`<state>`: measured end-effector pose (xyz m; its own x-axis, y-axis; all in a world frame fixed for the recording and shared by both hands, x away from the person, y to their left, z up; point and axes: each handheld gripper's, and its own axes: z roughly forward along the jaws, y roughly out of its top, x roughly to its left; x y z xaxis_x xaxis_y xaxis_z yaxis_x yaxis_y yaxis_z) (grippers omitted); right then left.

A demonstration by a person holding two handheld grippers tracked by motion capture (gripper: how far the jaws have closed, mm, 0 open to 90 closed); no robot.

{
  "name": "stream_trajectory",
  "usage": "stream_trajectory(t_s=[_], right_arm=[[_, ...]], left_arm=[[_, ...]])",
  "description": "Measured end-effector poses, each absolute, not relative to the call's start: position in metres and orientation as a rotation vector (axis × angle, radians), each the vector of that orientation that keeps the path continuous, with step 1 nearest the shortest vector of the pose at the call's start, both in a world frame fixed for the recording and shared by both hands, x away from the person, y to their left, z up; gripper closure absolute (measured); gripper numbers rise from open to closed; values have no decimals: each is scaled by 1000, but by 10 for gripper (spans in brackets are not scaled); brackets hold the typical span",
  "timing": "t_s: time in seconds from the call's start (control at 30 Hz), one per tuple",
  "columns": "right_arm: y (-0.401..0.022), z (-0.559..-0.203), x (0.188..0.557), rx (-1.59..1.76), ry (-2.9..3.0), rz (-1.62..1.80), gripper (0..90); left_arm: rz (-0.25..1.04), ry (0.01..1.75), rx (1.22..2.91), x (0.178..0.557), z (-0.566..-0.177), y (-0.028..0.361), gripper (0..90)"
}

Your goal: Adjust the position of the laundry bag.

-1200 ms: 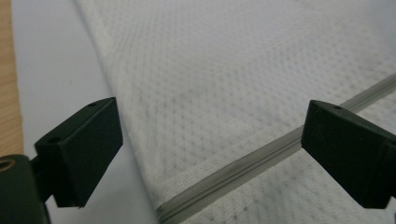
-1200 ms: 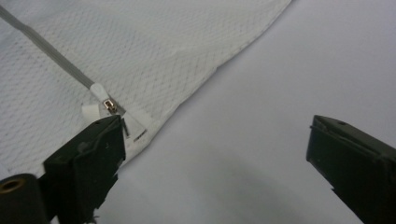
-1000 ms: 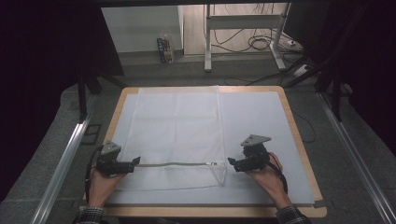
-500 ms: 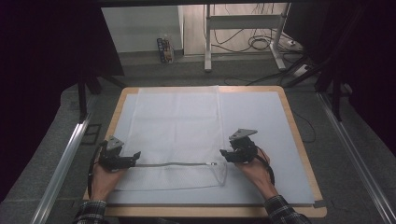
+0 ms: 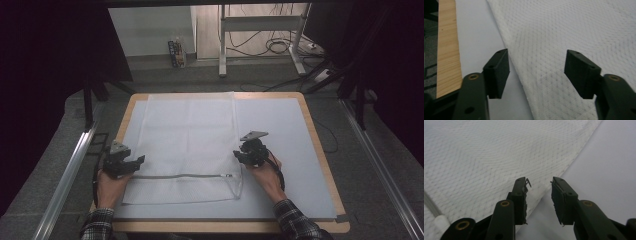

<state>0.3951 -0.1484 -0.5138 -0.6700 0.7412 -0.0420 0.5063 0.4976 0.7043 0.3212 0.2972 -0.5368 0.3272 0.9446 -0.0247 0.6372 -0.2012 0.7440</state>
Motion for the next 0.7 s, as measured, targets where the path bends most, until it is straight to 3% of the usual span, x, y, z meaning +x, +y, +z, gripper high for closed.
stream_trajectory(t_s=[0.2, 0.23, 0.37, 0.4, 0.43, 0.57, 0.7], right_arm=[[-144, -520, 403, 1081, 2419, 955, 648], [-141, -523, 404, 1057, 2433, 912, 683], [-138, -523, 402, 1001, 2464, 906, 809], [-138, -523, 402, 1001, 2464, 906, 809], [-137, -523, 401, 989, 2476, 903, 866], [-137, -522, 401, 990, 2481, 896, 880], [-139, -521, 401, 998, 2490, 903, 881]], left_arm=[[551, 1400, 1962, 323, -542, 297, 535], [547, 1387, 2025, 324, -547, 293, 577], [513, 1404, 2001, 324, -546, 297, 660], [513, 1404, 2001, 324, -546, 297, 706], [500, 1426, 1978, 324, -547, 299, 755], [486, 1447, 1955, 324, -547, 303, 896], [473, 1440, 1945, 324, -547, 303, 900]])
